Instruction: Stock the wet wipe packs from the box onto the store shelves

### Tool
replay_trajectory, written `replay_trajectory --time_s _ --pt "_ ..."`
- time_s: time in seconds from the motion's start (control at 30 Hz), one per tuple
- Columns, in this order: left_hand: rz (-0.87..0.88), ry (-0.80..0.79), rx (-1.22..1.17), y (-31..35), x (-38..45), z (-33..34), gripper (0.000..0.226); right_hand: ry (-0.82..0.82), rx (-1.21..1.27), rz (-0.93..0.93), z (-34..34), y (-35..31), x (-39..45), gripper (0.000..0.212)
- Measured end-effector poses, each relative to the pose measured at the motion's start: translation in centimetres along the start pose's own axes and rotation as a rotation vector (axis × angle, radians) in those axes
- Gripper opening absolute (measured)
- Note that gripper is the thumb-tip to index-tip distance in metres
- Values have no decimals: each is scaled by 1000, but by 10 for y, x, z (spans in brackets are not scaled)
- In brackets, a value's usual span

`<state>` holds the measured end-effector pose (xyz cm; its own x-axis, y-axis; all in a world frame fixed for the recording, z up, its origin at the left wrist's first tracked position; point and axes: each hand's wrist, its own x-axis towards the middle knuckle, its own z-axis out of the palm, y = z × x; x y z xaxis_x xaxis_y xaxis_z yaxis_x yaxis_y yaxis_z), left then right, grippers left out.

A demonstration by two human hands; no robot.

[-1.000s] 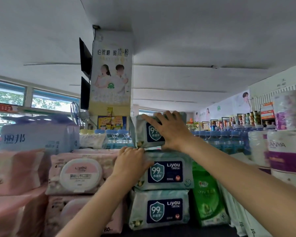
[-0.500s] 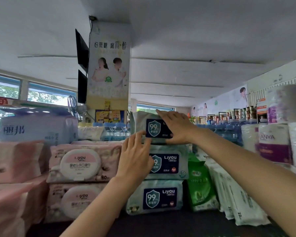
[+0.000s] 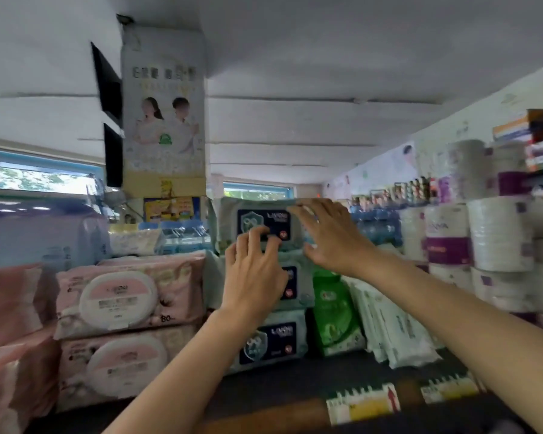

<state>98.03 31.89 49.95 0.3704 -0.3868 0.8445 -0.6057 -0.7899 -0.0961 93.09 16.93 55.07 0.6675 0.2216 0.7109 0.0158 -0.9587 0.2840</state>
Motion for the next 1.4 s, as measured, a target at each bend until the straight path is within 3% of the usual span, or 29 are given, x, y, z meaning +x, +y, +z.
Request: replay_trajectory --time_s 0.13,0.3,0.37,0.53,0.67,0.77,0.83,0.93,1.07,1.13,1.23,1.4 --pt "165 -73 -204 76 -13 -3 43 -111 -124 224 -45 27 -90 66" --pt "498 -114 -476 211 -78 -20 42 -397 19 826 -117 45 -272 70" --pt "587 -176 -584 262 -113 -36 44 -537 10 973 -149 35 -346 68" --pt "892 -314 -781 388 -229 -92 44 -741 -30 1286 -243 -26 -534 55" --pt "1204 -483 -869 474 -362 -148 46 -658 -84 1662 -308 -91 -689 42" --pt "1437 -603 -869 521 -471 -186 47 -742 -45 1861 -334 -152 -807 37" --pt "1584 -718 -827 547 -538 -205 47 -840 -25 1875 -341 -197 -875 41" --pt "1700 -883 -797 582 -623 -222 48 -1107 -36 1739 -338 -253 -962 62" --pt "1702 -1156 -755 616 -712 -229 48 -1329 32 1590 -316 -300 -1044 79" --pt "1597 -1403 -735 628 -745 -226 50 -1390 55 1493 -299 -314 -1070 82" --pt "1387 -1681 -727 645 -775 -211 53 -1340 90 1484 -284 -312 -1102 84" --pt "1340 -1776 -634 664 -796 -181 58 -1200 345 1730 -278 -270 -1138 87"
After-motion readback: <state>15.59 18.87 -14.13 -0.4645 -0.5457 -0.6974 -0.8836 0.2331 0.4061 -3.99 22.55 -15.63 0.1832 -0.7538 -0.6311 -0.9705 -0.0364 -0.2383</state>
